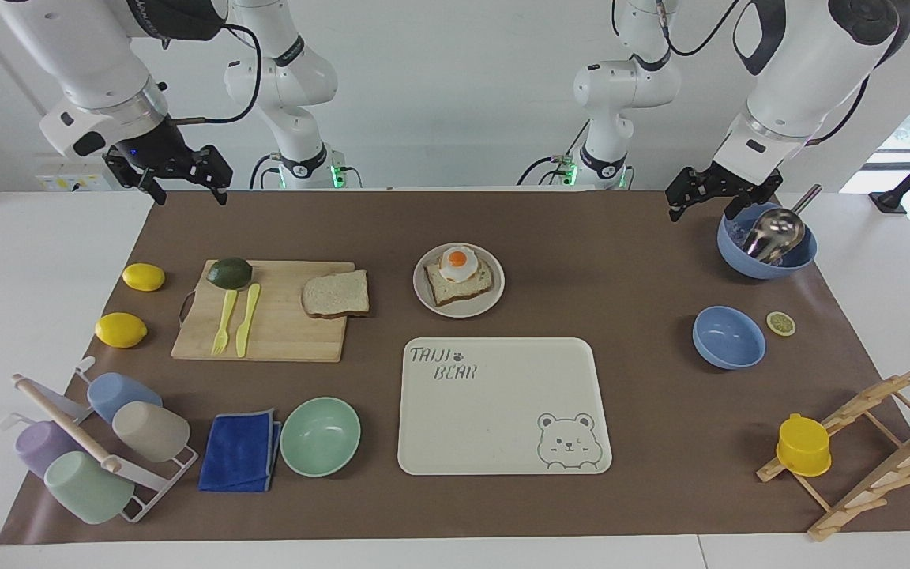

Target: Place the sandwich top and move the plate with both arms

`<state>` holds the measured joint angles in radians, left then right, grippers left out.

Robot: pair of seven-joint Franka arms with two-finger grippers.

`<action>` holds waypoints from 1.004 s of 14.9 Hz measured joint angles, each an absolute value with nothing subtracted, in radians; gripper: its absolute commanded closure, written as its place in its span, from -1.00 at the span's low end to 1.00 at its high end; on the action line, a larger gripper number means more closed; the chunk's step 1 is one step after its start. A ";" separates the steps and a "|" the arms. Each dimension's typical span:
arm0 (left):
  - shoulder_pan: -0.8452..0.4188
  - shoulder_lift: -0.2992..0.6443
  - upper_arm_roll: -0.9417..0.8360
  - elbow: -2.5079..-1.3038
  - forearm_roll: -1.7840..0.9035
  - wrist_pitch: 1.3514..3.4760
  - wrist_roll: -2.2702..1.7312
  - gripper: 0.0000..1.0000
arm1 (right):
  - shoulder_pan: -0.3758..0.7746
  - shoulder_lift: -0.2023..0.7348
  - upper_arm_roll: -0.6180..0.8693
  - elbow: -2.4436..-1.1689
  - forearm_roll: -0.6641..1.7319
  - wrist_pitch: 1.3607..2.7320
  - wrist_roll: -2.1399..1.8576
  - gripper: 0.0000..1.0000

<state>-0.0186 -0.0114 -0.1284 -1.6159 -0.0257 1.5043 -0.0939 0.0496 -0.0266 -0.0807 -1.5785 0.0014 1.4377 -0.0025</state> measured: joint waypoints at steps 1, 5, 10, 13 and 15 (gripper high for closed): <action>-0.019 -0.011 -0.128 -1.616 -0.026 1.504 -0.094 -1.00 | 0.050 -0.027 -0.081 -1.578 0.001 1.438 -0.003 -1.00; -0.019 -0.011 -0.128 -1.616 -0.026 1.503 -0.094 -1.00 | 0.050 -0.027 -0.081 -1.578 0.001 1.438 -0.002 -1.00; -0.019 -0.011 -0.128 -1.616 -0.026 1.501 -0.094 -1.00 | 0.049 -0.027 -0.081 -1.581 0.001 1.435 -0.002 -1.00; -0.018 -0.012 -0.128 -1.616 -0.026 1.501 -0.094 -1.00 | 0.053 -0.027 -0.077 -1.585 0.004 1.428 -0.013 -1.00; -0.018 -0.012 -0.128 -1.616 -0.026 1.501 -0.094 -1.00 | 0.097 -0.026 -0.064 -1.608 -0.014 1.449 0.009 -1.00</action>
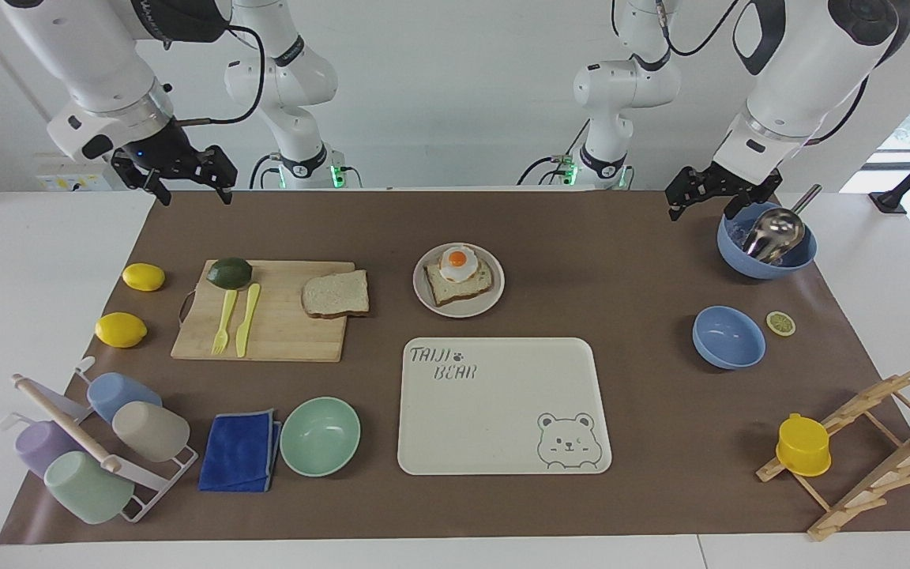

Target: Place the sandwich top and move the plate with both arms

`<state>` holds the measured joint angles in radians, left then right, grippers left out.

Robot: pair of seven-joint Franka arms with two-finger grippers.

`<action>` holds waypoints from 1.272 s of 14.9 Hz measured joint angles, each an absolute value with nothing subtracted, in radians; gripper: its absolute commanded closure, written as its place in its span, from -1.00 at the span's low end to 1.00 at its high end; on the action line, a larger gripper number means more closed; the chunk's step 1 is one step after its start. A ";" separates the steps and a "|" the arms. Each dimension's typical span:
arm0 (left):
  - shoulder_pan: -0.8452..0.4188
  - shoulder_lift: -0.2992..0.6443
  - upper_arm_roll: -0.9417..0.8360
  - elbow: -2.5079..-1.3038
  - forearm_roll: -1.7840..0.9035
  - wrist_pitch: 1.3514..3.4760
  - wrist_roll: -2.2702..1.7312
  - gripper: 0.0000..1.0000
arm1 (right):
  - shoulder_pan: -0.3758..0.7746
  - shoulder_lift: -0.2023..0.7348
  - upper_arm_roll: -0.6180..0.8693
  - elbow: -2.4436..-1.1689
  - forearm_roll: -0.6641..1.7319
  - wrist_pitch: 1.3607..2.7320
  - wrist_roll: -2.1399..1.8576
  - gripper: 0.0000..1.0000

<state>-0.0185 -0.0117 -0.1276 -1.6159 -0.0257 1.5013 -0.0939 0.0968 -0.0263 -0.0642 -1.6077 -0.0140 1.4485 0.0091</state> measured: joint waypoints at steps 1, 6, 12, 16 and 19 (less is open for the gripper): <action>-0.018 -0.012 -0.128 -1.616 -0.026 1.501 -0.094 -1.00 | 0.153 -0.024 -0.058 -1.629 -0.048 1.469 0.066 -1.00; -0.018 -0.012 -0.128 -1.616 -0.026 1.502 -0.094 -1.00 | 0.462 0.112 -0.037 -1.671 -0.206 1.543 0.330 -1.00; -0.018 -0.012 -0.128 -1.616 -0.026 1.502 -0.094 -1.00 | 0.584 0.351 -0.036 -1.674 -0.270 1.662 0.493 -1.00; -0.018 -0.012 -0.128 -1.616 -0.026 1.513 -0.094 -1.00 | 0.623 0.415 -0.037 -1.697 -0.306 1.685 0.541 -1.00; -0.018 -0.012 -0.128 -1.616 -0.026 1.516 -0.094 -1.00 | 0.620 0.408 -0.046 -1.751 -0.314 1.719 0.541 -1.00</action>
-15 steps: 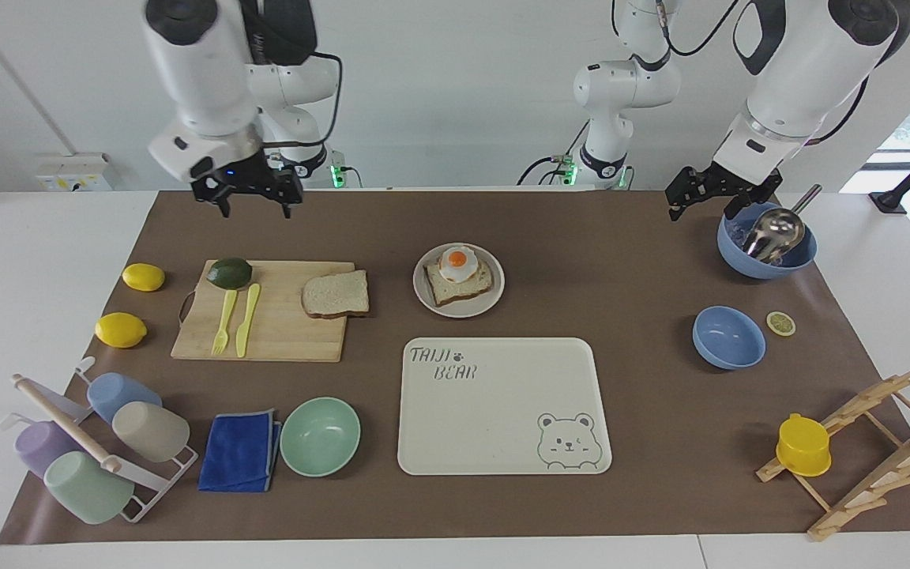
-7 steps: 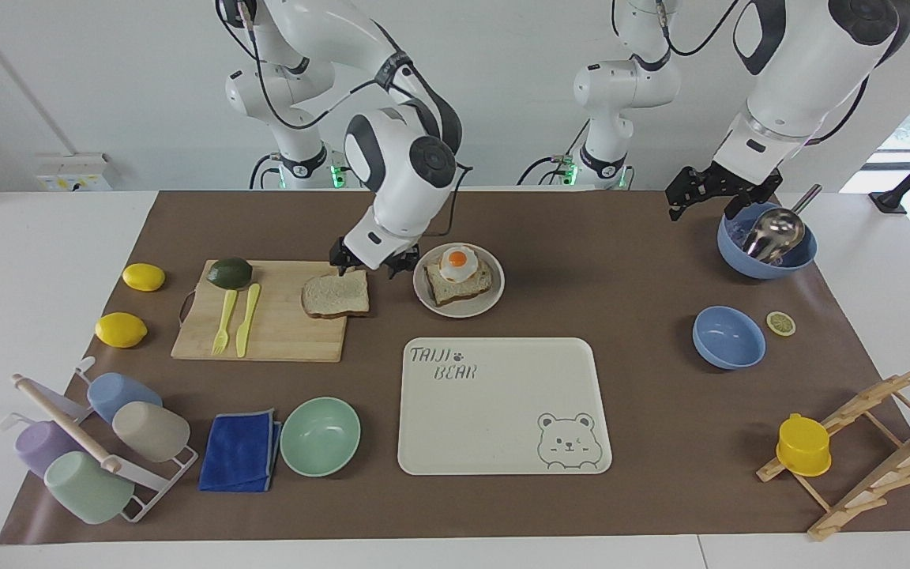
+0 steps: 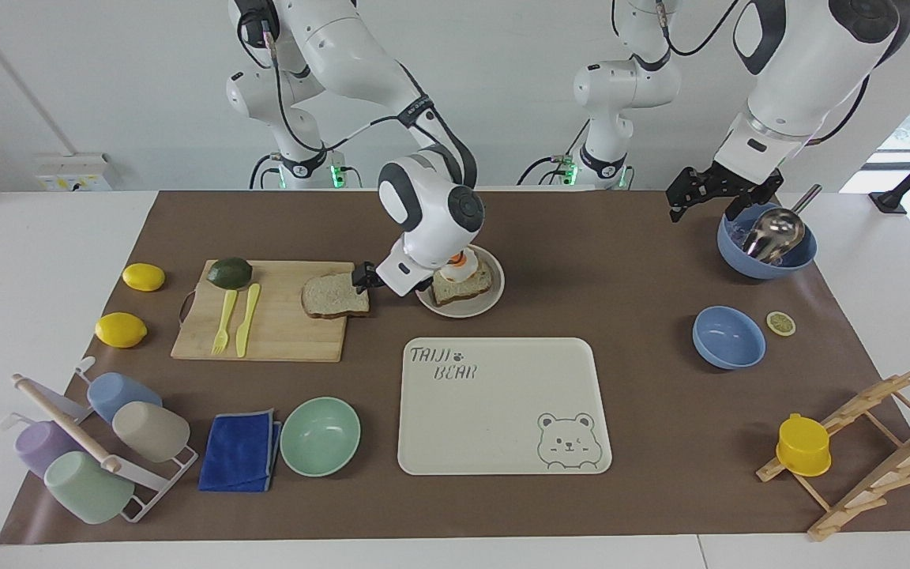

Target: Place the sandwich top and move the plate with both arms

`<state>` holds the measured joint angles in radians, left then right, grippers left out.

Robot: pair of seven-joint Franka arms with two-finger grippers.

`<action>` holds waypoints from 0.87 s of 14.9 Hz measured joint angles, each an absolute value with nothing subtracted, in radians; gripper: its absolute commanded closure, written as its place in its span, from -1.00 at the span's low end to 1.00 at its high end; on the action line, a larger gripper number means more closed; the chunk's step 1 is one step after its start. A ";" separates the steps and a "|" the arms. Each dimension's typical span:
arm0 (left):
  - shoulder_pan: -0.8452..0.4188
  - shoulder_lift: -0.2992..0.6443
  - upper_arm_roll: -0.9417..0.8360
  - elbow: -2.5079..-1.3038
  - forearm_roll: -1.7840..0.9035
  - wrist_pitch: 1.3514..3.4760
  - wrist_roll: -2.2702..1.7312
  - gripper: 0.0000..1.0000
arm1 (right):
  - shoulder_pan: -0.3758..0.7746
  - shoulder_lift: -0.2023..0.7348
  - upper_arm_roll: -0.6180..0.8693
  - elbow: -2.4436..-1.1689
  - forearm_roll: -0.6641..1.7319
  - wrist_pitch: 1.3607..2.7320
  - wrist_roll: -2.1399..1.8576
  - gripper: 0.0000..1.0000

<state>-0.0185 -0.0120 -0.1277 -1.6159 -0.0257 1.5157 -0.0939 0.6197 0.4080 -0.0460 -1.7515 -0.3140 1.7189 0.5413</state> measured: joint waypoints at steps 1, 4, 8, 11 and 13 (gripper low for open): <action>-0.018 -0.012 -0.128 -1.616 -0.026 1.516 -0.094 -1.00 | 0.619 0.402 -0.047 -1.771 -0.324 1.725 0.541 -1.00; -0.017 -0.012 -0.126 -1.616 -0.026 1.517 -0.094 -1.00 | 0.617 0.382 -0.048 -1.831 -0.367 1.751 0.542 -0.97; -0.017 -0.012 -0.126 -1.616 -0.026 1.526 -0.094 -1.00 | 0.607 0.362 -0.048 -1.883 -0.375 1.775 0.542 -0.80; -0.017 -0.012 -0.126 -1.616 -0.026 1.533 -0.094 -1.00 | 0.603 0.358 -0.048 -1.897 -0.375 1.781 0.542 -0.61; -0.017 -0.012 -0.126 -1.616 -0.026 1.537 -0.094 -1.00 | 0.602 0.356 -0.048 -1.899 -0.375 1.782 0.542 -0.53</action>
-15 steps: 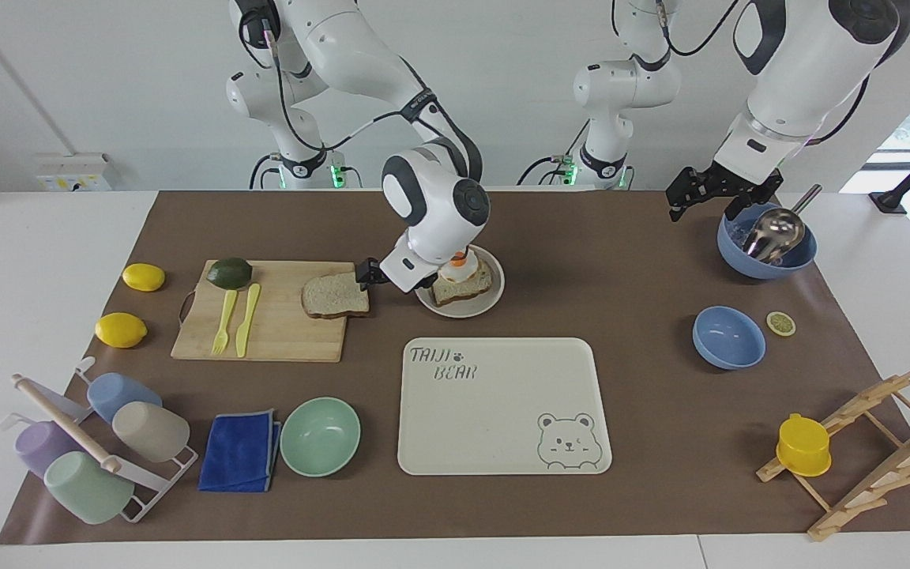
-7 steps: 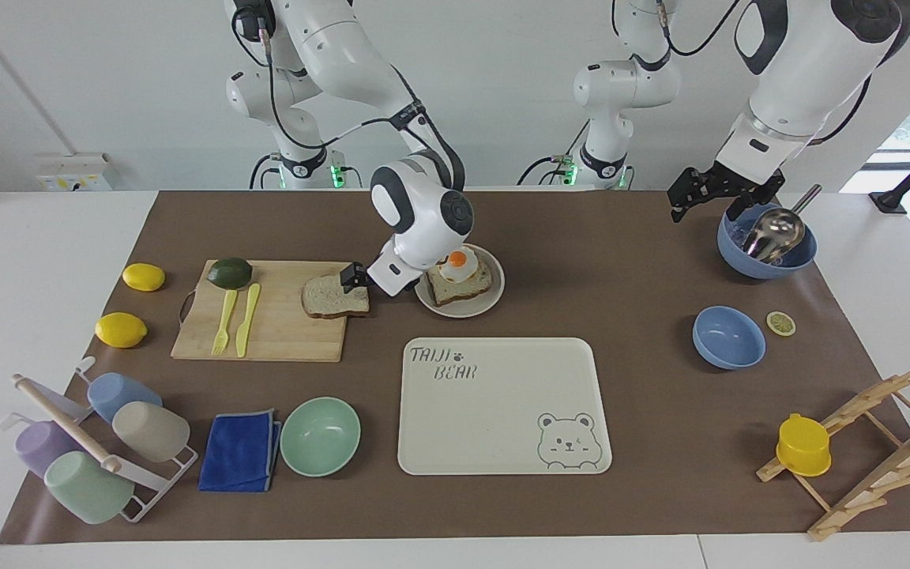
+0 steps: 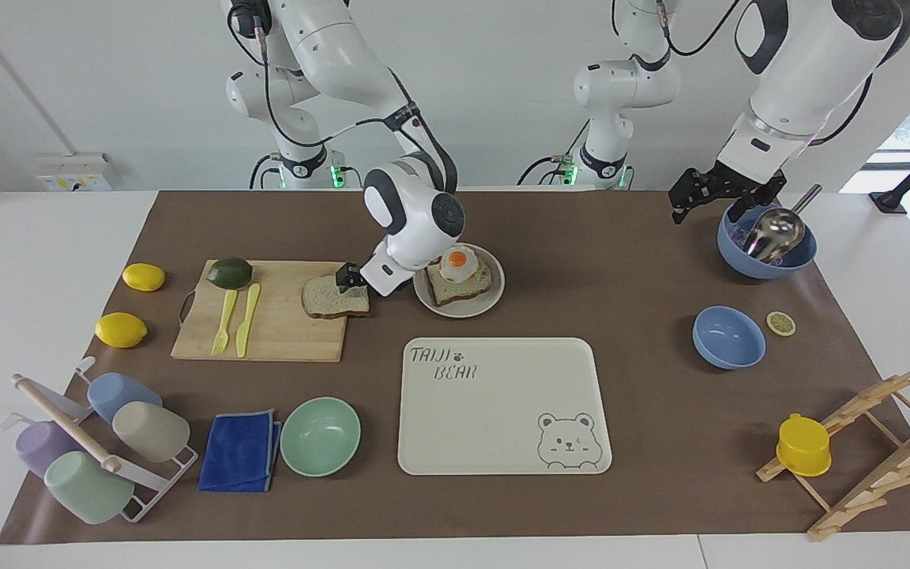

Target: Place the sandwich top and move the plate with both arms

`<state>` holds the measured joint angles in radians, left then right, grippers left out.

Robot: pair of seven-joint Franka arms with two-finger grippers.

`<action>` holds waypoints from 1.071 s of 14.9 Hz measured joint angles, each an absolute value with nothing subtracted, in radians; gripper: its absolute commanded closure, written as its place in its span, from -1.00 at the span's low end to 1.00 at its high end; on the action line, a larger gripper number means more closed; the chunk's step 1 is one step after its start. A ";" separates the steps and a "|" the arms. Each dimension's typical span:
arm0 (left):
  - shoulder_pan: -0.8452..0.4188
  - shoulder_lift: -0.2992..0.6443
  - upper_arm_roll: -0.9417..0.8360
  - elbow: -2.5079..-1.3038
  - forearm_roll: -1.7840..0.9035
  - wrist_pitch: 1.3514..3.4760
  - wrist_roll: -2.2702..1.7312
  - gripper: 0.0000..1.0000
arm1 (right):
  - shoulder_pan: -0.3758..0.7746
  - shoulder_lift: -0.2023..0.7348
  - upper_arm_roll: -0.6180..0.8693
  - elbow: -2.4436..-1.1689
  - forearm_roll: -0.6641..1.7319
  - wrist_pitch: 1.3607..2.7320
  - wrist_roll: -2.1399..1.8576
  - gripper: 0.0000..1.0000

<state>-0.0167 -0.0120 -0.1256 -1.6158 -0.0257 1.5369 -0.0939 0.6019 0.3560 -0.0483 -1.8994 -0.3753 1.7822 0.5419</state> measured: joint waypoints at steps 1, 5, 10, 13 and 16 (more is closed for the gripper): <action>-0.017 -0.012 -0.126 -1.616 -0.026 1.541 -0.094 -1.00 | 0.601 0.355 -0.048 -1.901 -0.375 1.784 0.542 -0.53; -0.017 -0.012 -0.126 -1.616 -0.026 1.551 -0.094 -1.00 | 0.598 0.352 -0.048 -1.918 -0.375 1.791 0.542 -0.53; -0.017 -0.012 -0.126 -1.616 -0.026 1.556 -0.094 -1.00 | 0.598 0.347 -0.048 -1.930 -0.375 1.795 0.542 -0.53; -0.017 -0.012 -0.126 -1.616 -0.026 1.563 -0.094 -1.00 | 0.596 0.345 -0.048 -1.940 -0.375 1.807 0.542 -0.53; -0.017 -0.012 -0.126 -1.616 -0.026 1.568 -0.094 -1.00 | 0.574 0.345 -0.048 -1.948 -0.375 1.816 0.542 -0.53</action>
<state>-0.0167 -0.0120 -0.1256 -1.6158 -0.0257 1.5681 -0.0939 0.5745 0.3446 -0.0484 -1.9481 -0.3753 1.8159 0.5424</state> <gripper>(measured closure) 0.000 0.229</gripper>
